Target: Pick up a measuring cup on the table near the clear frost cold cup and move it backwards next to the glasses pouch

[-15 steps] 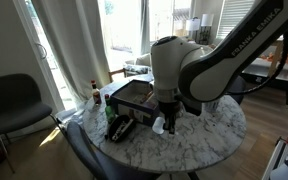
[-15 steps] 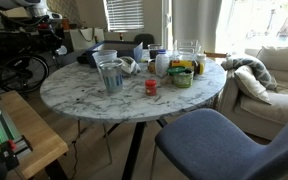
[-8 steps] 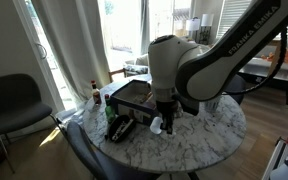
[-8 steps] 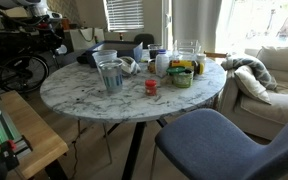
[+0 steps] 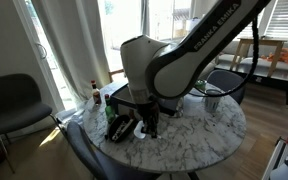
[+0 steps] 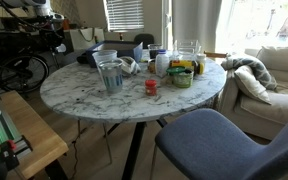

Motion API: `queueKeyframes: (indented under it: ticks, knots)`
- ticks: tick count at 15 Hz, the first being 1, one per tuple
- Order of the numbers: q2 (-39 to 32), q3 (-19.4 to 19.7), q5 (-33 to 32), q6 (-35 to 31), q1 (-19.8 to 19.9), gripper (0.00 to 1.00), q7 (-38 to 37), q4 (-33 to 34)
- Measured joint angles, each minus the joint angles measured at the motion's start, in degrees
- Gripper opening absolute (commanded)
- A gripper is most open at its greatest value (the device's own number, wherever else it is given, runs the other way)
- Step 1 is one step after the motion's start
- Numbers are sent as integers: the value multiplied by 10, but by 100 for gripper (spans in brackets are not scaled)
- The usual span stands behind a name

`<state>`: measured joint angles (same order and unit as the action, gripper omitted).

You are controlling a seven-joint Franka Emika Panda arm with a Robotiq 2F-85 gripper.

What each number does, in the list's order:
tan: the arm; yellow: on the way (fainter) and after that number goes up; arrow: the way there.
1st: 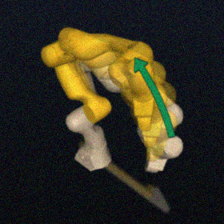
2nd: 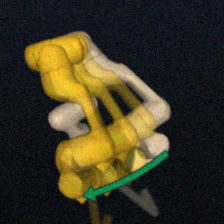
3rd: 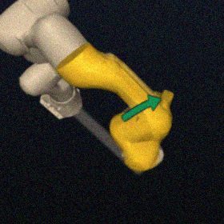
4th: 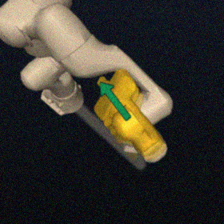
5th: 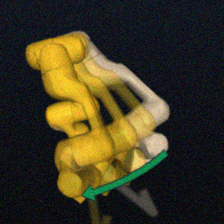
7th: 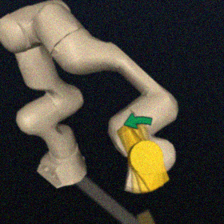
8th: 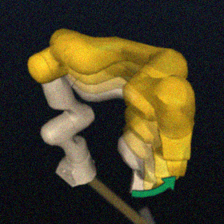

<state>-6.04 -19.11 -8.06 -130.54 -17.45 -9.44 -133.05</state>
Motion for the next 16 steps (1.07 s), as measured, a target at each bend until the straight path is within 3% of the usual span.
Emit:
queueKeyframes:
  ticks: [6,16]
  knots:
    - [-94,13,0,5,-3,2,-16,83]
    - [-210,67,-14,22,-28,2,-33,174]
